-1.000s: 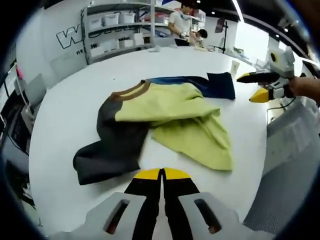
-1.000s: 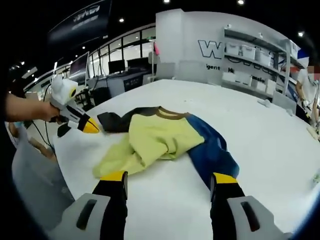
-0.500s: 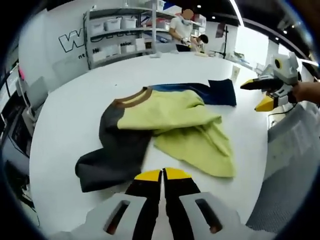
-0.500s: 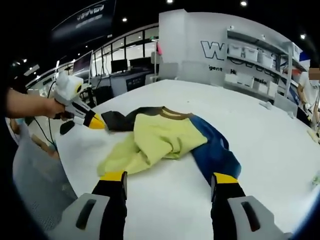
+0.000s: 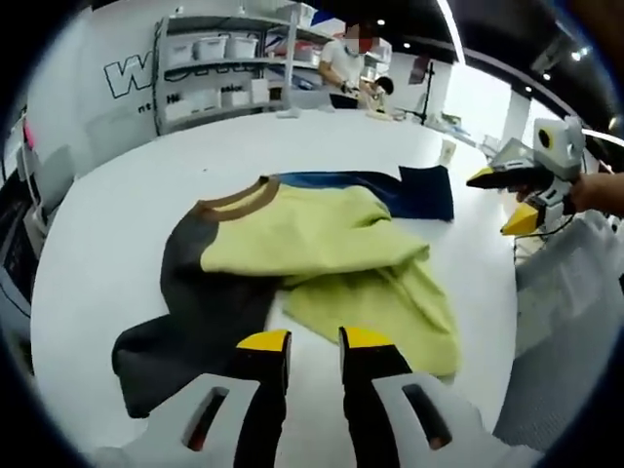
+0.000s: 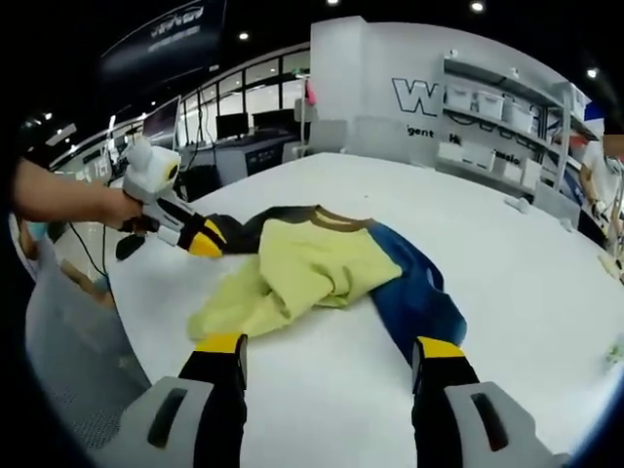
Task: Fold the garment on the visible template until the final outline fits inside the template.
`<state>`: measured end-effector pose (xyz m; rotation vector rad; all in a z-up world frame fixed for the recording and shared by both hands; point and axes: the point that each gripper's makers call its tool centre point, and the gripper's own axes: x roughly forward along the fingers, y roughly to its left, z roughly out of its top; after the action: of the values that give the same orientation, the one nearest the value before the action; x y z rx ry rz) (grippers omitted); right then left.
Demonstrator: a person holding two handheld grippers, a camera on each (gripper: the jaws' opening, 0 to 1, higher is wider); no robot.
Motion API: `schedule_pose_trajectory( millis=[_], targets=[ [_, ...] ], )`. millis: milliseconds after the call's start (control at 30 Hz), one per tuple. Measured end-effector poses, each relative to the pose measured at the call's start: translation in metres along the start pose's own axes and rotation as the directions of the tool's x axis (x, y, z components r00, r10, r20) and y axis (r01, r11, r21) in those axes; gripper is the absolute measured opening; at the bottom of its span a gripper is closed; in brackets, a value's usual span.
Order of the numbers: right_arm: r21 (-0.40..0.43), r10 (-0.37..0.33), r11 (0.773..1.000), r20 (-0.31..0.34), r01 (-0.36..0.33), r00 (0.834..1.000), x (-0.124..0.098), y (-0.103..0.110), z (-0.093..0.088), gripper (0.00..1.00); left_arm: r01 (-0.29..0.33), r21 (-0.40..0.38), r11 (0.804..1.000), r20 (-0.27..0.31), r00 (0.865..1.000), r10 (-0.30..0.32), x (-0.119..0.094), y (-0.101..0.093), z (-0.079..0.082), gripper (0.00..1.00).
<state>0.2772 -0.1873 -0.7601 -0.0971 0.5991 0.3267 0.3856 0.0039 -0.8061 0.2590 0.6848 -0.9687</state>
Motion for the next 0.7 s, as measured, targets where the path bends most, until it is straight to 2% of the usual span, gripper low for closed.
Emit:
schedule_pose_trajectory(
  millis=[367, 700],
  targets=[
    [-0.004, -0.004, 1.000, -0.007, 0.004, 1.000, -0.002, -0.002, -0.004, 0.68, 0.009, 0.045, 0.999, -0.038, 0.999, -0.007, 0.024, 0.010, 0.005, 0.23],
    [-0.006, -0.008, 1.000, -0.018, 0.008, 1.000, -0.005, 0.000, -0.010, 0.67, 0.033, 0.066, 0.997, -0.065, 0.997, -0.029, 0.045, 0.011, 0.007, 0.21]
  ],
)
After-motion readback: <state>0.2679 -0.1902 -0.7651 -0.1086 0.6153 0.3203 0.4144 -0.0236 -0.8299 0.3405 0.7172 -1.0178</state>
